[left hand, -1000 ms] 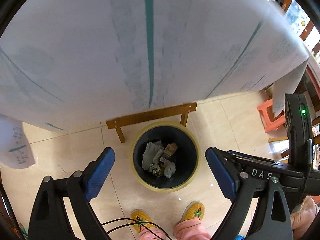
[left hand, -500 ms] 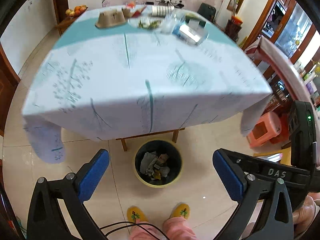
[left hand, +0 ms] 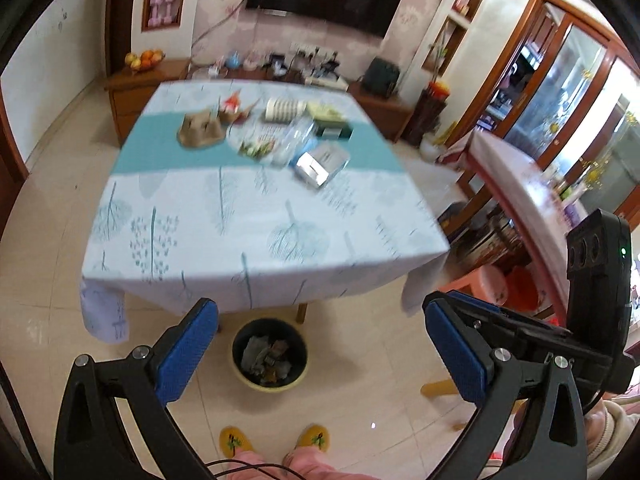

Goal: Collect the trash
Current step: 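Raise both tools back up over the table, then grasp the brown egg-carton piece with the left tool while the right grasps the plastic bottle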

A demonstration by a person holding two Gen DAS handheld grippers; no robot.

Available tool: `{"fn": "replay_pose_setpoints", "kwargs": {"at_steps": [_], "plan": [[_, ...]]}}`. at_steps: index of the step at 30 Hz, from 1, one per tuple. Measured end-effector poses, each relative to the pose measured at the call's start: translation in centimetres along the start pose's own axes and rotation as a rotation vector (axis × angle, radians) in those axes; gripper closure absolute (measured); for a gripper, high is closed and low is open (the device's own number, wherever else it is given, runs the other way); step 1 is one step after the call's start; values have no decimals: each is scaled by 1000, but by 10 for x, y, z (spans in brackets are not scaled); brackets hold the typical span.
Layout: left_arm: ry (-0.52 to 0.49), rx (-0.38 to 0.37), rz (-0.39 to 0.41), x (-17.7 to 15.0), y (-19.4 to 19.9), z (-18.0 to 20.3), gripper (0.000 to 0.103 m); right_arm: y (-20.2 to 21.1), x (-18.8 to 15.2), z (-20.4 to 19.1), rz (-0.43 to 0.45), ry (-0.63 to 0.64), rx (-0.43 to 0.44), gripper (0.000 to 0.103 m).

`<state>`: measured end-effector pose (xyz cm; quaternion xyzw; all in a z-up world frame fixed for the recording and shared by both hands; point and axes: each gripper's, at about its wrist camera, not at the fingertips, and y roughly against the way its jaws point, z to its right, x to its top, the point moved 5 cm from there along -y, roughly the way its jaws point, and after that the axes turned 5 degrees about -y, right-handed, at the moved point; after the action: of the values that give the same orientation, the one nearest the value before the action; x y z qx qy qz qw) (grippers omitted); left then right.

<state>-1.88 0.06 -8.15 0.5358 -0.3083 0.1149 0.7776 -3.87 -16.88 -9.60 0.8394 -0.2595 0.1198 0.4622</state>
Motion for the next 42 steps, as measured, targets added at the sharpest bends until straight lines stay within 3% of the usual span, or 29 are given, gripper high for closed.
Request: {"fn": "replay_pose_setpoints", "kwargs": {"at_steps": [8, 16, 22, 28, 34, 37, 42], "plan": [[-45, 38, 145, 37, 50, 27, 1, 44, 23, -28, 95, 112, 42, 37], [-73, 93, 204, 55, 72, 44, 1, 67, 44, -36, 150, 159, 86, 37], [-63, 168, 221, 67, 81, 29, 1, 63, 63, -43, 160, 176, 98, 37], [-1, 206, 231, 86, 80, -16, 1, 34, 87, -56, 130, 174, 78, 37], [27, 204, 202, 123, 48, -78, 1, -13, 125, -62, 123, 136, 39, 37], [46, 167, 171, 152, 14, -118, 1, -47, 152, -60, 115, 101, -18, 37], [112, 83, 53, 203, -64, -184, 1, -124, 204, -42, 60, -20, -122, 37]]}}
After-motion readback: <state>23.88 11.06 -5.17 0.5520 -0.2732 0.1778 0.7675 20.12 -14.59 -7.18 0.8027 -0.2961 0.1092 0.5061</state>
